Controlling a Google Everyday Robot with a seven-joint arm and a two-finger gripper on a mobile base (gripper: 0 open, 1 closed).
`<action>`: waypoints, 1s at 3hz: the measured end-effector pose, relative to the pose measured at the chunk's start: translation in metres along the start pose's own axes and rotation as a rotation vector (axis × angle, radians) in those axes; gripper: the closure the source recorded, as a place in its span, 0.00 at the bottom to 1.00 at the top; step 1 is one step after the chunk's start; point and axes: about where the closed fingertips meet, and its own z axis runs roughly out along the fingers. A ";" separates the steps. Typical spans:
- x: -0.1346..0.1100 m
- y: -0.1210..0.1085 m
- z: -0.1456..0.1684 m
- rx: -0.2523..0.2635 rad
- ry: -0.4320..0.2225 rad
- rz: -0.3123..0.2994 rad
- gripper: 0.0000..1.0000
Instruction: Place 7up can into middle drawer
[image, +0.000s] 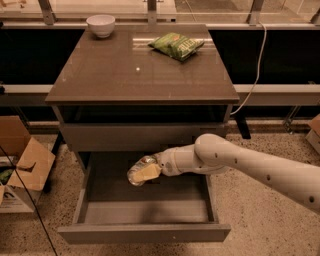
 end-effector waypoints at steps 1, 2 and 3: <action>0.024 -0.016 0.020 0.013 0.021 0.014 1.00; 0.047 -0.027 0.037 0.021 0.030 0.052 1.00; 0.073 -0.035 0.053 0.032 0.033 0.101 1.00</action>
Offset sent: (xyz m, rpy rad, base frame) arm 0.0044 -0.0002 -0.1079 -0.0261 0.0992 -0.0786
